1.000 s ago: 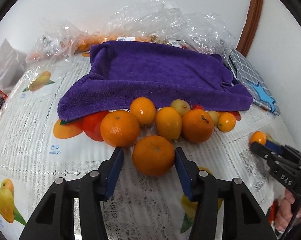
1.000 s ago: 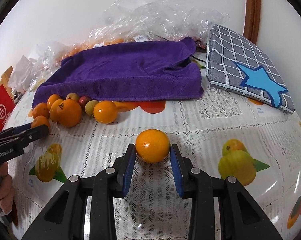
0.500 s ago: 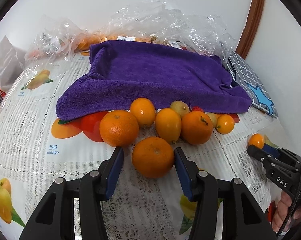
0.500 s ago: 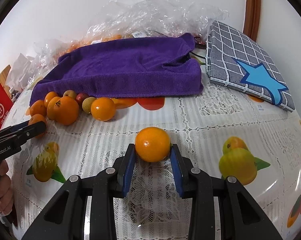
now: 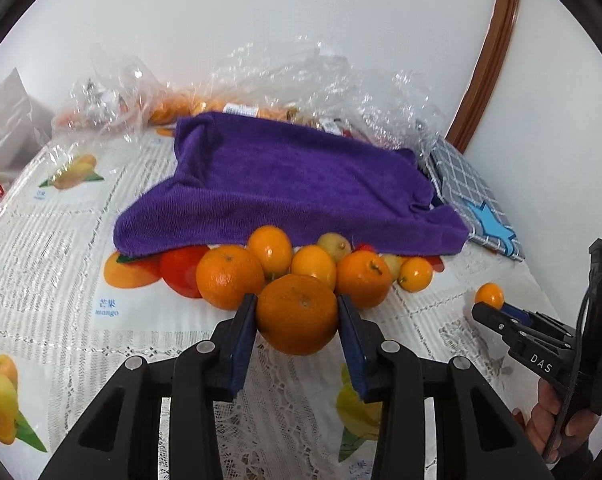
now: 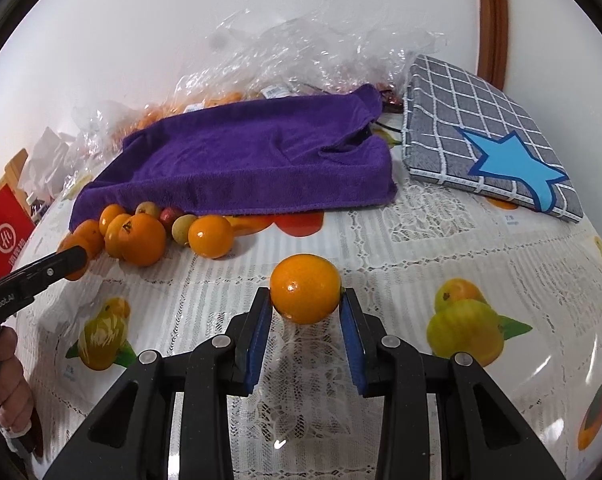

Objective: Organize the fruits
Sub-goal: 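Carry both held oranges up onto the purple towel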

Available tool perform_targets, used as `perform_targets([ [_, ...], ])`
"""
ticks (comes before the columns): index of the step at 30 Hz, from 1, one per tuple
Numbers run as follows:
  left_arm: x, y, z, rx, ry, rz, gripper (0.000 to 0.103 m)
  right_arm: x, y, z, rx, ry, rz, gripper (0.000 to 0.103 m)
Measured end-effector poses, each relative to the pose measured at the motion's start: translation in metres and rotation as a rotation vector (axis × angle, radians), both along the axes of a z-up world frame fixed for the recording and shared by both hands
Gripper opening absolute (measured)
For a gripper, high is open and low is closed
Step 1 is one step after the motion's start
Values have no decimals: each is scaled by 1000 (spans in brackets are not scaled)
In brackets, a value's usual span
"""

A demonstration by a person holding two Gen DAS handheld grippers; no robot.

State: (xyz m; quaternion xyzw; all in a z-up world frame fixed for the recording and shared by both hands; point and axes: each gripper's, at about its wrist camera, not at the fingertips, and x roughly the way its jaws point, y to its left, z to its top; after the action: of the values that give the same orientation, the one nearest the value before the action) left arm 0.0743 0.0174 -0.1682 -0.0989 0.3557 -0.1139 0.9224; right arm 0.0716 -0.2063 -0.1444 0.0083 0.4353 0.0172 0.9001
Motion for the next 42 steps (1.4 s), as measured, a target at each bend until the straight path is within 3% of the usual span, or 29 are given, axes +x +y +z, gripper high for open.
perform_targets([
  [6, -5, 9, 11, -47, -41, 7, 38, -2, -5, 9, 27, -7, -32, 35],
  [13, 0, 26, 42, -32, -85, 57, 38, 9, -2, 45, 15, -74, -24, 35],
  [22, 41, 41, 84, 23, -137, 131, 38, 49, 3, 71, 32, -125, -24, 35],
  [29, 86, 44, 101, -24, -124, 155, 38, 86, 5, 76, 28, -145, -24, 35],
  [42, 142, 20, 70, 5, -53, 147, 38, 141, 0, 64, 20, -145, -32, 35],
])
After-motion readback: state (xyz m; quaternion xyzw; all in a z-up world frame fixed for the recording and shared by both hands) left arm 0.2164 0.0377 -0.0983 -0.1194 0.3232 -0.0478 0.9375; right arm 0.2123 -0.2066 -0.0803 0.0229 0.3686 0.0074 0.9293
